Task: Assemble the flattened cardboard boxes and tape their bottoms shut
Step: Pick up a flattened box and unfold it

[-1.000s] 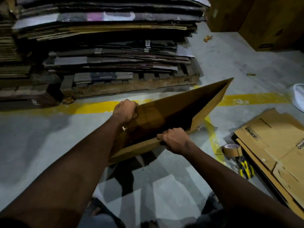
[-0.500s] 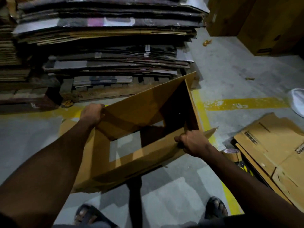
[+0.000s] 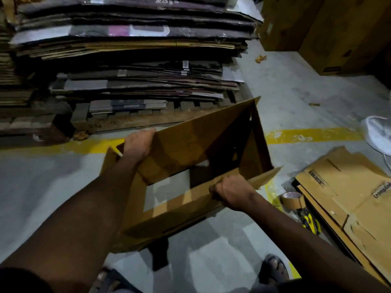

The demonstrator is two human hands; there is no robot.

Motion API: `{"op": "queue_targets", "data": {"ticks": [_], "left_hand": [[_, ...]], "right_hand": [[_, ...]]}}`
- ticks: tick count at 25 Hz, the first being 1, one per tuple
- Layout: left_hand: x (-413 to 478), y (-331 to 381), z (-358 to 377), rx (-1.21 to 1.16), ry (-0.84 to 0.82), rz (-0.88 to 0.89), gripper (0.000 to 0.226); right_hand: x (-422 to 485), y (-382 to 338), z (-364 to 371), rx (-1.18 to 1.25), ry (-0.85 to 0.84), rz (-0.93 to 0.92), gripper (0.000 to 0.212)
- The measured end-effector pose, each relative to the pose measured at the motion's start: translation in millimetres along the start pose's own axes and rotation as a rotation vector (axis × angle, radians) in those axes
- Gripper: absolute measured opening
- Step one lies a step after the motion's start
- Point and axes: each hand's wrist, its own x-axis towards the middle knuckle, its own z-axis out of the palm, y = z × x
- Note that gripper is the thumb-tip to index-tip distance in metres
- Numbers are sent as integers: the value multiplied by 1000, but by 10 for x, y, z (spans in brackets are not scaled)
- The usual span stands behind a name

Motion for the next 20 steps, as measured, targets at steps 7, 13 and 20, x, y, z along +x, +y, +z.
{"op": "queue_targets", "data": {"ticks": [7,13,20], "left_hand": [[-55,-696,104,39,-23,-101,31],[-71,-555,158,48,-36,-54,34],[-684,-840,197,123,-3,-291,74]], "right_hand": [[-233,287,31,-72,-56,57,25],[-265,335,69,-15,-94,47,27],[-86,82,-1,236,-283,40,48]]}}
